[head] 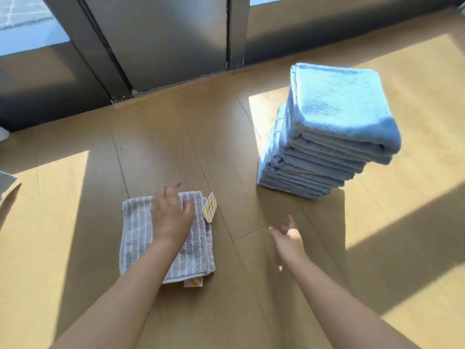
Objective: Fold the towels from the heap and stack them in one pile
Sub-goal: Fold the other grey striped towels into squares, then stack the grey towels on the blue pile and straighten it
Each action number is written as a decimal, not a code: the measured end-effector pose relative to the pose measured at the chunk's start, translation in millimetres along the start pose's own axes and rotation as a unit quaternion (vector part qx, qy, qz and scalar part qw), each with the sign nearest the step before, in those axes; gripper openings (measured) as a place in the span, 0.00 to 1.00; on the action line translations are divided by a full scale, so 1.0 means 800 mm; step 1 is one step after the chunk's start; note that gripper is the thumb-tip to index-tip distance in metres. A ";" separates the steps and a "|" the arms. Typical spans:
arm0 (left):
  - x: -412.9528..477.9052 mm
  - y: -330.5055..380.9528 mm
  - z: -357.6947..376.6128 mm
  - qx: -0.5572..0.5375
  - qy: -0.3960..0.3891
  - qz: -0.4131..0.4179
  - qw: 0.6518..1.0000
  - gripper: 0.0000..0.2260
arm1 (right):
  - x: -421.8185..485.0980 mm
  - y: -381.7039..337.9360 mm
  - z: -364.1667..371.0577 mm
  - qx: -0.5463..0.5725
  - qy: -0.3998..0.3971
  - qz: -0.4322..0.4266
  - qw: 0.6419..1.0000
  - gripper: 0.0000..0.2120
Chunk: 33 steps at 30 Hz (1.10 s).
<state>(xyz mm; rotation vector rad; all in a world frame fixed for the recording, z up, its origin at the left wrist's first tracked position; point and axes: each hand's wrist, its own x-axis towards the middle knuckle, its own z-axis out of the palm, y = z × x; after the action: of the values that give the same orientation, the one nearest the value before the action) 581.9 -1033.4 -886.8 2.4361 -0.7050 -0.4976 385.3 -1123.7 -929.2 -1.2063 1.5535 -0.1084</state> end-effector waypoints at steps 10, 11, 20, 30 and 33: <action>0.033 0.144 0.146 -0.113 -0.250 -0.032 0.961 0.28 | 0.087 -0.025 -0.132 0.036 0.009 -0.037 0.999 0.35; 0.037 0.146 0.154 -0.123 -0.263 -0.046 0.956 0.30 | 0.094 -0.026 -0.135 0.048 -0.014 -0.026 0.998 0.35; 0.047 0.159 0.178 -0.175 -0.279 -0.101 0.939 0.19 | 0.134 -0.035 -0.138 0.127 -0.102 0.019 0.986 0.33; 0.090 0.127 0.176 -0.057 -0.241 -0.107 0.963 0.15 | 0.137 -0.054 -0.112 0.063 -0.106 0.006 0.992 0.32; 0.116 0.099 0.162 0.011 -0.266 -0.098 0.959 0.18 | 0.126 -0.070 -0.086 0.033 -0.111 -0.038 0.993 0.30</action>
<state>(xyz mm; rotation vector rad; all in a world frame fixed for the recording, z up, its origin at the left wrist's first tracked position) 563.6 -1195.1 -958.6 2.4164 -0.6763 -1.2603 380.0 -1258.2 -936.1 -1.1835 1.3009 -0.0722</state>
